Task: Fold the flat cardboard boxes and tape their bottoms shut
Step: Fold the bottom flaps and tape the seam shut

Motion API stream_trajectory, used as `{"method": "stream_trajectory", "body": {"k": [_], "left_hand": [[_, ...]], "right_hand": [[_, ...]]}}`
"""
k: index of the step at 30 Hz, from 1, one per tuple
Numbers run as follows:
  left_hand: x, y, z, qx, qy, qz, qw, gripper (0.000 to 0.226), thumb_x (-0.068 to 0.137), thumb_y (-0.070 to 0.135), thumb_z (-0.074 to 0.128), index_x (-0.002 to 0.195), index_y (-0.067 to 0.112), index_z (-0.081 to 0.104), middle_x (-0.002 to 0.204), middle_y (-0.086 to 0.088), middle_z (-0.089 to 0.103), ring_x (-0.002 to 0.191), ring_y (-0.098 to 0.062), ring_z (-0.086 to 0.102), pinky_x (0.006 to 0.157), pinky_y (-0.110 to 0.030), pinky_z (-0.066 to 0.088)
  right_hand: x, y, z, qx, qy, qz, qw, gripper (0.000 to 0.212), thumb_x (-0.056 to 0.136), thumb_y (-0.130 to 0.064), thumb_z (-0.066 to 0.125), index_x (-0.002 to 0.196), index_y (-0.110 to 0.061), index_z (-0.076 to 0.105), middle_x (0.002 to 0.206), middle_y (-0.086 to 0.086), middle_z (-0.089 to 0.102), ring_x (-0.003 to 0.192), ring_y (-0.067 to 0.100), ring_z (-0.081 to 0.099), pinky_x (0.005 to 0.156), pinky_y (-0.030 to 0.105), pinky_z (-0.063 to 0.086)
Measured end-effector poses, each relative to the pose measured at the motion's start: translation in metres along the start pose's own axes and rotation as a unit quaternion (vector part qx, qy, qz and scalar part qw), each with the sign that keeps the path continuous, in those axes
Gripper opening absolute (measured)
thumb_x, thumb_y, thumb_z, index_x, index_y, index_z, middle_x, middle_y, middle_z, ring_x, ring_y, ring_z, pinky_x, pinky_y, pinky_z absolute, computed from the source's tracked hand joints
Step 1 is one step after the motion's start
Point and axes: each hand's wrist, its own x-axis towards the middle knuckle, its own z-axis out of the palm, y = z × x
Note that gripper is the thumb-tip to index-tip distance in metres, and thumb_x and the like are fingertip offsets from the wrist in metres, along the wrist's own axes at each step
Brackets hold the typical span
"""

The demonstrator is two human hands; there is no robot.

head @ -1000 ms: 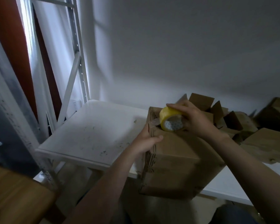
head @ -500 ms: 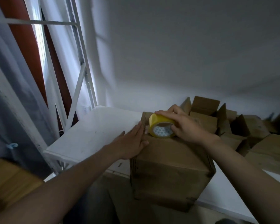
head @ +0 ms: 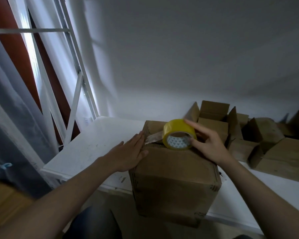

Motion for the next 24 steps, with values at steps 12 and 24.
{"method": "stream_trajectory", "body": {"k": [12,24], "left_hand": [[0.005,-0.053,-0.005,-0.024,0.014,0.004,1.000,0.095,0.085,0.080,0.010,0.159,0.027,-0.015,0.165,0.013,-0.020,0.151,-0.002,-0.015,0.127,-0.041,0.004],[0.022,-0.034,0.002,0.046,0.054,0.065,0.995,0.088,0.090,0.077,0.007,0.161,0.027,-0.006,0.167,0.007,-0.014,0.152,-0.005,-0.015,0.125,-0.041,-0.009]], "right_hand": [[0.018,0.001,0.069,0.022,0.060,-0.002,0.998,0.058,0.093,-0.013,0.071,0.139,-0.044,0.056,0.132,-0.022,0.059,0.119,0.011,0.059,0.094,0.049,0.054],[0.022,0.001,0.070,-0.057,0.020,-0.034,0.998,0.055,0.096,-0.022,0.067,0.146,-0.037,0.050,0.141,-0.017,0.053,0.133,0.009,0.049,0.105,0.037,0.049]]}}
